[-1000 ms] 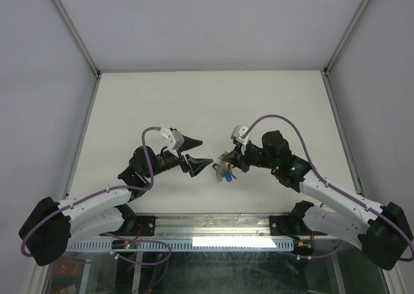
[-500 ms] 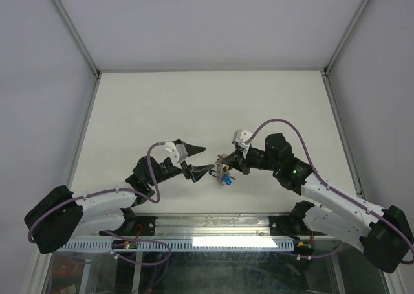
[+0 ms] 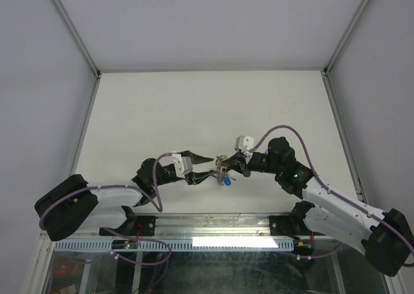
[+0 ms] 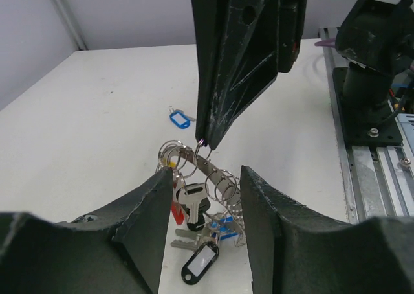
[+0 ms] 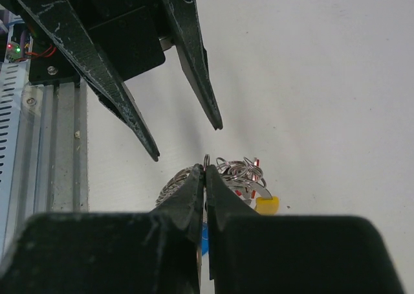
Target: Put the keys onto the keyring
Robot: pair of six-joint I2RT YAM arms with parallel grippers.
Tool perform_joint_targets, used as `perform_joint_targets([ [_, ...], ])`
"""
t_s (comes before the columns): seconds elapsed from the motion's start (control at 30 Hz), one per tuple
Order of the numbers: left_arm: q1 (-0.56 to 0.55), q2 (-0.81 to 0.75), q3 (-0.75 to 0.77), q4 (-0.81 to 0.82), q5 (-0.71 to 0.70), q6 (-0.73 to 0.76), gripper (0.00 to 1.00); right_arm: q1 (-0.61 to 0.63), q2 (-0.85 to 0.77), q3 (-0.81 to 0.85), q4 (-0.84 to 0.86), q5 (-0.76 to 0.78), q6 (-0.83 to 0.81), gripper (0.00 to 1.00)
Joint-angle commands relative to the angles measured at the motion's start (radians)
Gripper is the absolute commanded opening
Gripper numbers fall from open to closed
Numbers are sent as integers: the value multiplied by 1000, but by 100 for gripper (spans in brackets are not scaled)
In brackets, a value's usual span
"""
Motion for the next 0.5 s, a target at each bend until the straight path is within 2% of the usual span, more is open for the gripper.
perform_joint_targets([
  [0.0,-20,24,56,72,88,47,44,5,-23,16,75,-63,-63,0],
  [0.47,-39,70,108,-10,139,88,32,9,-84,0,32,-143,-174,0],
])
